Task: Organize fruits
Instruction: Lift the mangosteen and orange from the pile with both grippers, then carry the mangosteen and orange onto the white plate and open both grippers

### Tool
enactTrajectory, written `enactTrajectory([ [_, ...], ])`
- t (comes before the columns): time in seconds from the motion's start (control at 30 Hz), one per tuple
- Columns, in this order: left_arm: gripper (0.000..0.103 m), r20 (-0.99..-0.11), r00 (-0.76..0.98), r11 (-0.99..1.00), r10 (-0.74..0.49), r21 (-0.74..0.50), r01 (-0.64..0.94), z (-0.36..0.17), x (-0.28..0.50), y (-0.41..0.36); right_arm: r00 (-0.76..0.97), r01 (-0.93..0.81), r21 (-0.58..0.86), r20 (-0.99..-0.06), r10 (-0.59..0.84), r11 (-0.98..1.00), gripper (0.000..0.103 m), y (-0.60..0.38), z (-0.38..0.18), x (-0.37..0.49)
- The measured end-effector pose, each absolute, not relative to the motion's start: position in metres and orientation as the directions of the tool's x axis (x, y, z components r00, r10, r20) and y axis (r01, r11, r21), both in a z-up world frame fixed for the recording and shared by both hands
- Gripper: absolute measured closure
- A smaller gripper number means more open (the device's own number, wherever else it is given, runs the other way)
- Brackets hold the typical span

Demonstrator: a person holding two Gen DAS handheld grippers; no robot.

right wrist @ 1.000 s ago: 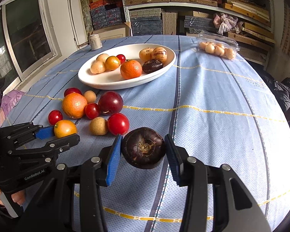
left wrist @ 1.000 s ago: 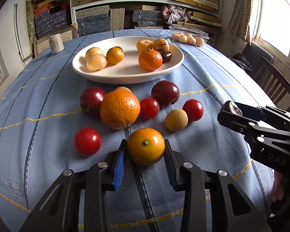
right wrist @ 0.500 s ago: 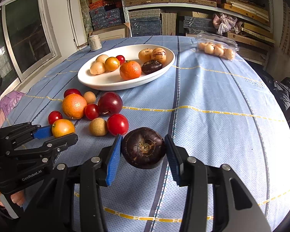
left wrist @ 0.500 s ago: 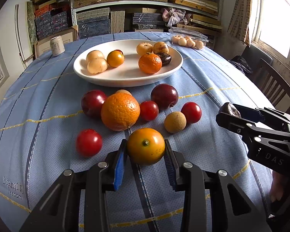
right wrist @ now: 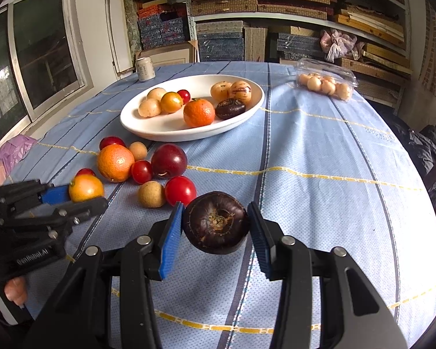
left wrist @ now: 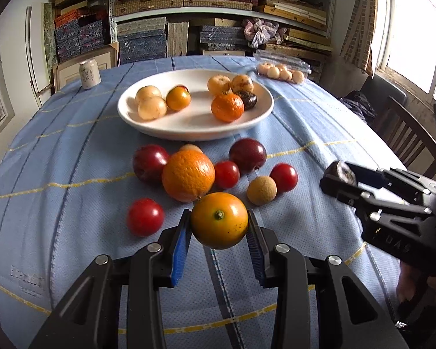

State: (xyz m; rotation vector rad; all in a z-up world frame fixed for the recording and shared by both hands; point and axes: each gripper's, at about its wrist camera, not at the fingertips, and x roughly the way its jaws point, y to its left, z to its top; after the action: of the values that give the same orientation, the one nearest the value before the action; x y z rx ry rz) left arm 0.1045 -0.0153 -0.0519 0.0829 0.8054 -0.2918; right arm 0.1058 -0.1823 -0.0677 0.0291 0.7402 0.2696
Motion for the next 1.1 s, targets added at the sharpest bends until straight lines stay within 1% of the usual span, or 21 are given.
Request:
enactTrajectory([
  [0.07,0.066,-0.711,0.665,0.957,-0.228,-0.04,0.286,-0.045,0.104,-0.012,0.703,-0.241,0.135,-0.659,0.269,0.961,0.059,-0.182,-0.063,0.106],
  [0.33,0.066,-0.667,0.71,0.96,-0.226,-0.029,0.278,-0.011,0.111,0.001,0.735,-0.271,0.11,-0.618,0.279,0.956,0.059,-0.181,-0.027,0.111],
  [0.57,0.066,-0.657,0.724,0.964,-0.21,-0.018,0.264,0.007,0.135,0.003,0.741,-0.295,0.127,-0.596,0.311,0.947,0.059,-0.18,0.001,0.14],
  [0.8,0.066,-0.686,0.702,0.97,-0.19,-0.022,0.242,0.002,0.188,0.002,0.72,-0.31,0.177,-0.598,0.352,0.934,0.059,-0.173,0.02,0.21],
  [0.97,0.066,-0.703,0.685,0.974,-0.193,-0.056,0.218,0.006,0.25,0.008,0.706,-0.321,0.121,-0.631,0.323,0.939,0.059,-0.154,0.013,0.265],
  [1.1,0.066,-0.716,0.675,0.98,-0.179,-0.068,0.188,0.005,0.306,0.007,0.689,-0.32,0.102,-0.658,0.305,0.942,0.059,-0.141,-0.006,0.299],
])
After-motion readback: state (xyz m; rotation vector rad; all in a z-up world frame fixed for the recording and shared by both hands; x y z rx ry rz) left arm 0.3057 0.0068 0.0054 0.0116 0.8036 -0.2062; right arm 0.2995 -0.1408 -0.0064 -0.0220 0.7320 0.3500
